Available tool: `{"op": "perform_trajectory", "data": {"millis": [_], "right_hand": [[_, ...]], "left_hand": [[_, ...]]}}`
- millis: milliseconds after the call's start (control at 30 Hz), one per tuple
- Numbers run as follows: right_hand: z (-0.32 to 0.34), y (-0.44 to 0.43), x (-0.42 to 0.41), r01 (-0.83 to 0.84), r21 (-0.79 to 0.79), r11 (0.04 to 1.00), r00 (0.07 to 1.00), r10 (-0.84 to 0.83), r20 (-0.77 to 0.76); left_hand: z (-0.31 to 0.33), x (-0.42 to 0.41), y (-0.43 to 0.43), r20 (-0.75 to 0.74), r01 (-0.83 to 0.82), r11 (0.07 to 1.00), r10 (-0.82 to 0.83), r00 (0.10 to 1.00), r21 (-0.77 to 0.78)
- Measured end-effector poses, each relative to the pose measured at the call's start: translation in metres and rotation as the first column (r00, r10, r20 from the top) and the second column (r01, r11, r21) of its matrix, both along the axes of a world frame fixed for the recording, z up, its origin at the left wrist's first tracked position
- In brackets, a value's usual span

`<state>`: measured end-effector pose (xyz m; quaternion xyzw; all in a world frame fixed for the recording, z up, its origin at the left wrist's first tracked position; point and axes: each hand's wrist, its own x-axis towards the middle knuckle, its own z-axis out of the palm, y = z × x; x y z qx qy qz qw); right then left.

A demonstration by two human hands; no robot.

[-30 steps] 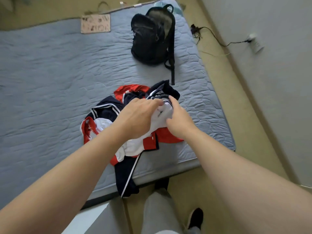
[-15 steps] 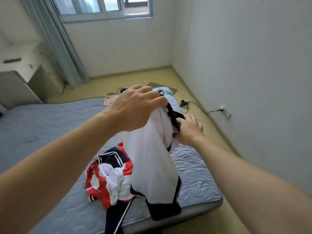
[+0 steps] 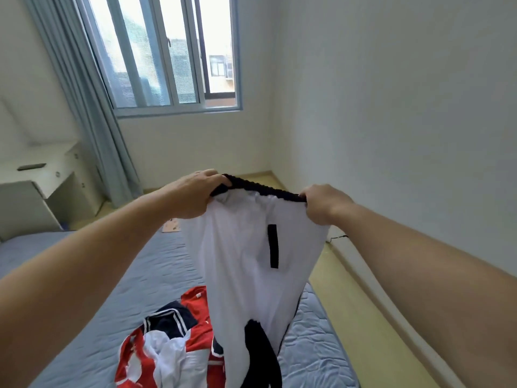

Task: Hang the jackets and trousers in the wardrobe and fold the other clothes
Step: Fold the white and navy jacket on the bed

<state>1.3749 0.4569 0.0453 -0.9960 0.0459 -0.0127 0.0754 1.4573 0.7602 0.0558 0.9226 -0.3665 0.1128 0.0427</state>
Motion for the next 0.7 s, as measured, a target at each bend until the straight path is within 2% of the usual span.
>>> {"op": "perform_trajectory", "data": {"millis": [133, 233, 400, 467, 500, 533, 600, 633, 667, 700], "right_hand": [[0.03, -0.007, -0.007, -0.03, -0.171, 0.985, 0.997, 0.04, 0.06], [0.042, -0.014, -0.013, -0.024, -0.193, 0.981, 0.998, 0.035, 0.054], [0.05, -0.009, -0.015, -0.051, -0.174, 0.983, 0.978, 0.084, 0.189], [0.053, -0.008, -0.017, -0.075, -0.192, 0.979, 0.959, 0.124, 0.253], [0.054, -0.008, -0.018, -0.089, -0.186, 0.979, 0.951, 0.139, 0.278], [0.055, -0.009, -0.019, -0.106, -0.166, 0.98, 0.943, 0.152, 0.296], [0.055, -0.005, -0.021, -0.156, -0.106, 0.982, 0.931, 0.182, 0.317], [0.055, -0.002, -0.022, -0.181, -0.082, 0.98, 0.925, 0.198, 0.324], [0.055, 0.002, -0.024, -0.2, -0.063, 0.978, 0.919, 0.209, 0.333], [0.055, 0.005, -0.025, -0.213, -0.044, 0.976, 0.915, 0.215, 0.342]], "left_hand": [[0.009, 0.009, 0.007, -0.054, -0.066, 0.994, 0.062, 0.997, -0.082], [0.012, 0.013, 0.01, -0.057, -0.122, 0.975, 0.113, 0.992, -0.183], [0.017, 0.011, 0.0, 0.003, -0.183, 0.982, 0.183, 0.983, -0.037], [0.021, 0.007, -0.008, -0.11, -0.218, 0.976, 0.216, 0.97, -0.007], [0.024, 0.004, -0.012, -0.235, -0.222, 0.975, 0.211, 0.949, -0.021], [0.026, -0.001, -0.018, -0.397, -0.222, 0.972, 0.176, 0.901, -0.072], [0.027, -0.016, -0.035, -0.688, -0.224, 0.928, -0.045, 0.724, -0.296], [0.022, -0.022, -0.045, -0.743, -0.239, 0.88, -0.171, 0.647, -0.411], [0.014, -0.027, -0.057, -0.752, -0.259, 0.834, -0.251, 0.609, -0.488], [0.001, -0.032, -0.069, -0.735, -0.273, 0.811, -0.259, 0.626, -0.518]]}}
